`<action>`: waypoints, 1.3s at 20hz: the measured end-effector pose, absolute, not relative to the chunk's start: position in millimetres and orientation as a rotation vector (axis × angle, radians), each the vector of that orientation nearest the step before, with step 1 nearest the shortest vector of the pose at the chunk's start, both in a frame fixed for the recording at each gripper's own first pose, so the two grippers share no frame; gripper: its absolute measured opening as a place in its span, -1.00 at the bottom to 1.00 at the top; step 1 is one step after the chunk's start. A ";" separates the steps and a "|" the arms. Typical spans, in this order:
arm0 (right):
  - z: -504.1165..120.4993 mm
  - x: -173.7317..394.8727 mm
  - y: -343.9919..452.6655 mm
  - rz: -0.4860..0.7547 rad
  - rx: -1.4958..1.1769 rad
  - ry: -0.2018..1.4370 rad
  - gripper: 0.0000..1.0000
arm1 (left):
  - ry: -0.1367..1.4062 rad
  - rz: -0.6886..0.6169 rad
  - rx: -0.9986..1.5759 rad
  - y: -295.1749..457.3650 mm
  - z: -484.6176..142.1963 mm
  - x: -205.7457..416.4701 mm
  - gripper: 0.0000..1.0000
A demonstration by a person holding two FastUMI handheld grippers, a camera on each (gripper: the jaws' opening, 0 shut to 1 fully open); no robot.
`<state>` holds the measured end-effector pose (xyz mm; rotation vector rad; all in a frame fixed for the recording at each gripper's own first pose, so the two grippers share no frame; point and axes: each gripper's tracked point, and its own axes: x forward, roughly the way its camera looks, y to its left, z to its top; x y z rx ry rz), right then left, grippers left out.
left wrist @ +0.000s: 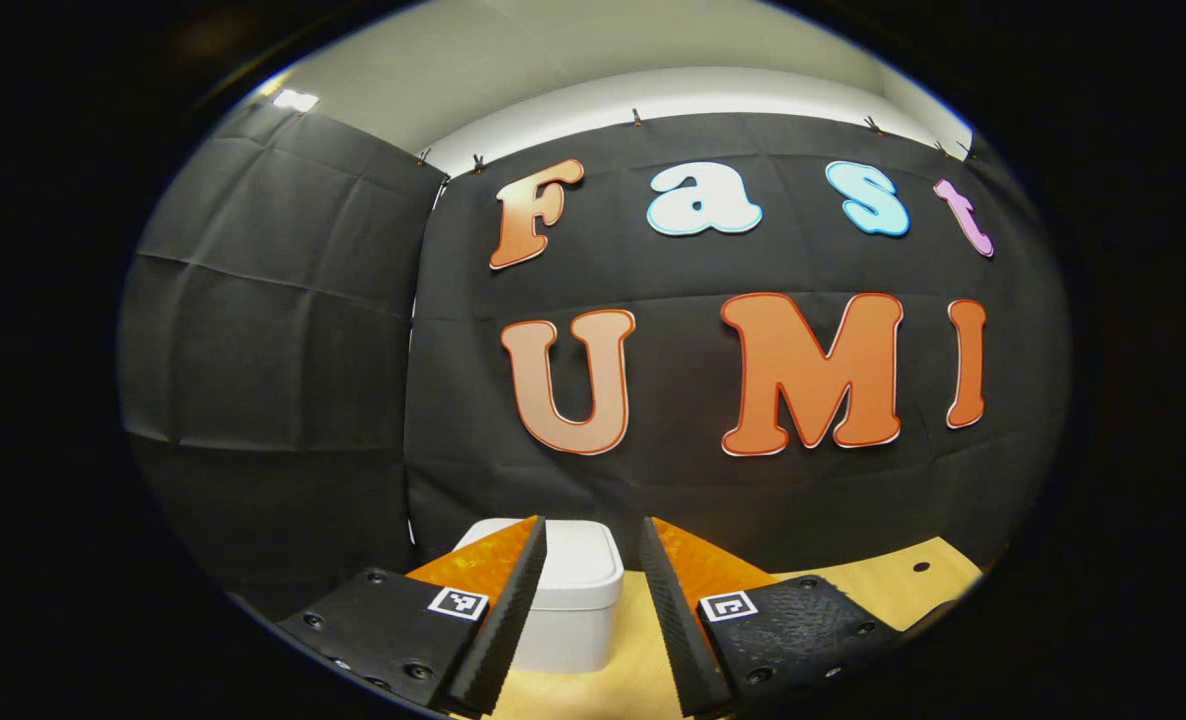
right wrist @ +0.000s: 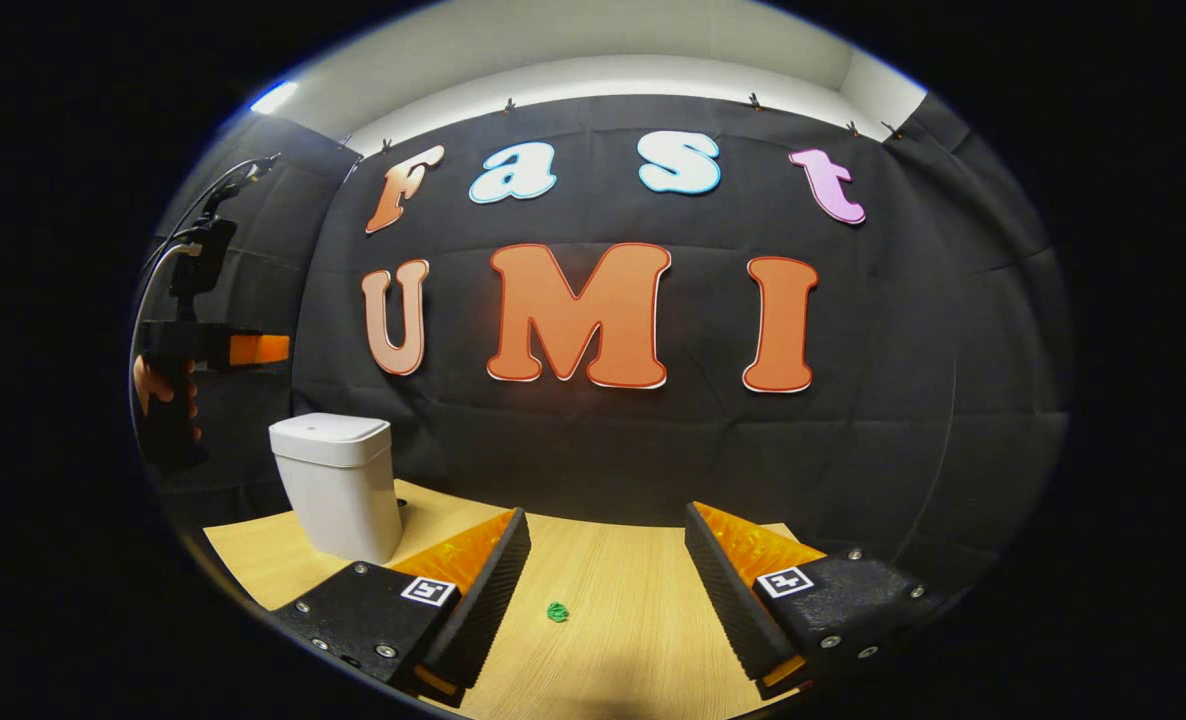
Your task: Press the lid of the desktop garbage bin to open it, pick up the crumpled paper on the desktop and throw it into the bin, then pick up the pop can on the desktop and drop it into the bin, and finally close the garbage bin lid.
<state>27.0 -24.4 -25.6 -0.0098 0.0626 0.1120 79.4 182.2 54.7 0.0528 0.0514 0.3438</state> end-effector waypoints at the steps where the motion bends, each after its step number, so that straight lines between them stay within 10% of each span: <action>1: -25.1 30.0 -26.8 0.093 -0.003 0.062 0.87 | 0.052 0.341 0.048 191.9 56.7 87.6 0.25; 13: -36.5 66.2 -7.5 -0.043 -0.024 0.088 0.87 | 0.216 0.251 -0.042 270.8 -8.9 179.0 -0.98; 26: -54.9 80.5 -0.9 -0.072 -0.045 0.129 0.87 | 0.577 0.189 -0.155 302.7 -115.6 202.1 -1.00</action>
